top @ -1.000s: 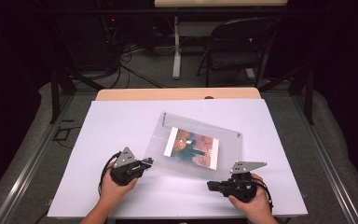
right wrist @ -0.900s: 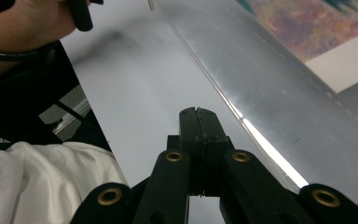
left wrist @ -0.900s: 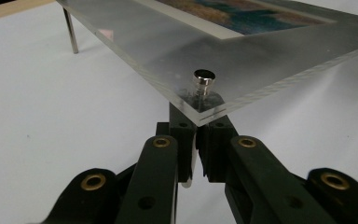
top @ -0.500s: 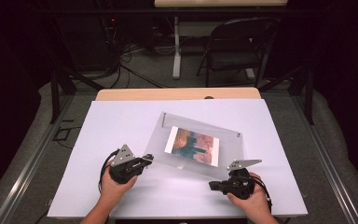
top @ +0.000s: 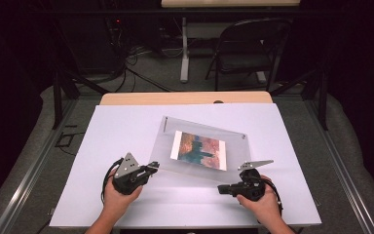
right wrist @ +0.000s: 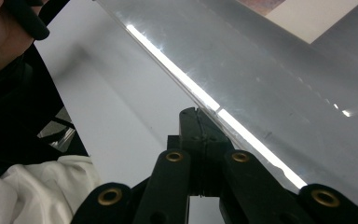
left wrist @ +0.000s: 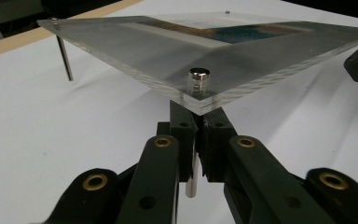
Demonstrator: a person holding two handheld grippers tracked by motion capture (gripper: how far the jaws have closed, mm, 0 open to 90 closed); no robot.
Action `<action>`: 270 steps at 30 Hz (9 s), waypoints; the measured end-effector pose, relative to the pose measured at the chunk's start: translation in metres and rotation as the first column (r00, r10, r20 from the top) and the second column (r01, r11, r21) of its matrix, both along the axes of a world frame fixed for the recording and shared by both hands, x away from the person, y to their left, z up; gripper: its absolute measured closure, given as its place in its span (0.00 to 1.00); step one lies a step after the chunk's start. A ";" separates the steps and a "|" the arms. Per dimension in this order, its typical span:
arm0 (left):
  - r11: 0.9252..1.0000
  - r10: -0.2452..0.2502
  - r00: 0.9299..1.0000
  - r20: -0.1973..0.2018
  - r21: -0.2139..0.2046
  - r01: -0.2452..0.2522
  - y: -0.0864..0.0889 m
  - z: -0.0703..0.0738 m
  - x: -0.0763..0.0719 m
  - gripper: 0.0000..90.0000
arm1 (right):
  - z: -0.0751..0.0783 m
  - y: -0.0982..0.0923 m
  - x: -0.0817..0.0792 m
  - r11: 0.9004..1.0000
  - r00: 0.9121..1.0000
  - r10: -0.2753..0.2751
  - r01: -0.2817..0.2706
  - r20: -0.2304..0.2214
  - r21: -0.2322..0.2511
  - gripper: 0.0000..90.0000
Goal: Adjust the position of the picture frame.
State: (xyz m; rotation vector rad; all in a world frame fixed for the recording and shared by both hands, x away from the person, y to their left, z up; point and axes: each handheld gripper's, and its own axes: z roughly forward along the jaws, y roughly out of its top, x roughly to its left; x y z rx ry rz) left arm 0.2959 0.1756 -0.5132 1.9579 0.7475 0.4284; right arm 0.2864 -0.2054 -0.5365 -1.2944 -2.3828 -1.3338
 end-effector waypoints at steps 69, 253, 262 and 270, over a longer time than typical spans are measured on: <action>0.988 -0.136 0.987 -0.082 0.064 0.142 -0.078 -0.038 -0.023 0.95 | 0.012 -0.017 0.032 0.994 0.993 -0.102 0.104 0.066 -0.033 0.96; 0.994 0.107 0.983 -0.149 -0.002 -0.108 -0.003 -0.019 0.043 0.94 | -0.008 0.013 0.053 0.984 0.959 -0.139 0.163 0.246 -0.079 0.96; 0.994 0.105 0.982 -0.157 0.009 -0.105 -0.008 -0.023 0.049 0.94 | -0.011 0.007 0.059 0.979 0.955 -0.166 0.189 0.244 -0.076 0.95; 0.994 0.111 0.977 -0.182 0.015 -0.110 -0.007 -0.030 0.051 0.94 | -0.014 0.010 0.059 0.978 0.956 -0.161 0.188 0.245 -0.089 0.95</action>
